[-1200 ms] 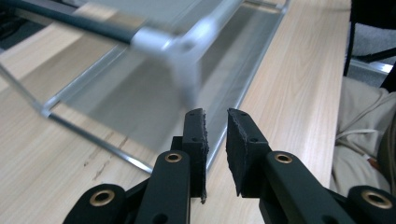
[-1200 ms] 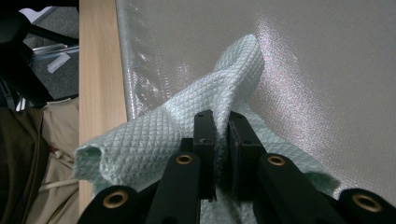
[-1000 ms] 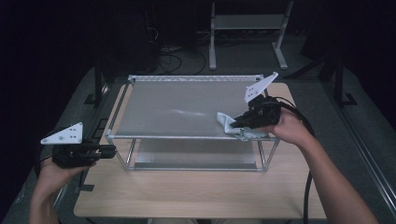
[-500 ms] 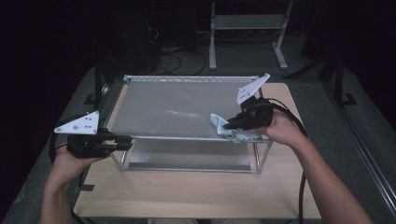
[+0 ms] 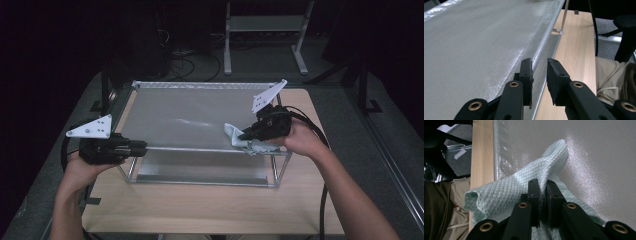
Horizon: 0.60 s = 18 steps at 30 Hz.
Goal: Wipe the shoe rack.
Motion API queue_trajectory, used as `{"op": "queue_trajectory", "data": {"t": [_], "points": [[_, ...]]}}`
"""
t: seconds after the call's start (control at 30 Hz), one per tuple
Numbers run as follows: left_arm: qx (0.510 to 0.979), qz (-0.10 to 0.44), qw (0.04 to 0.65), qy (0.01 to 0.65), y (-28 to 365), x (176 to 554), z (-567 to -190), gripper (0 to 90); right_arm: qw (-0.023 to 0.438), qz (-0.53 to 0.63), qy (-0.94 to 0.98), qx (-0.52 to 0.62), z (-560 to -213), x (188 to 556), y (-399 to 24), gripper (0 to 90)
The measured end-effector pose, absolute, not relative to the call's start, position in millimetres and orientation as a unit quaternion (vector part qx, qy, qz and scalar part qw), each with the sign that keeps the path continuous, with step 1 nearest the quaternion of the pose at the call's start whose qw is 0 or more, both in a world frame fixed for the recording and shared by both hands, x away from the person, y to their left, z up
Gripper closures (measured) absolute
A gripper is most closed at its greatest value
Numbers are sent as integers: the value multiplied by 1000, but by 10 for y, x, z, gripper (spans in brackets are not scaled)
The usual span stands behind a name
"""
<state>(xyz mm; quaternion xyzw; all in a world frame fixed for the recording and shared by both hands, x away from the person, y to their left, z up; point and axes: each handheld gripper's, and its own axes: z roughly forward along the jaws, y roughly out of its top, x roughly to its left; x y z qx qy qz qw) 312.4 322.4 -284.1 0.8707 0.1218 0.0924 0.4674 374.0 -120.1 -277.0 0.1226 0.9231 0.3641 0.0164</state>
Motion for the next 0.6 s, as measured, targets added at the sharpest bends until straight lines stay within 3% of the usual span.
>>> {"op": "queue_trajectory", "data": {"t": [0.6], "points": [[880, 107, 442, 137, 3156, 3203, -2837, 730, 22, 352, 928, 123, -2703, 3742, -1325, 829]]}}
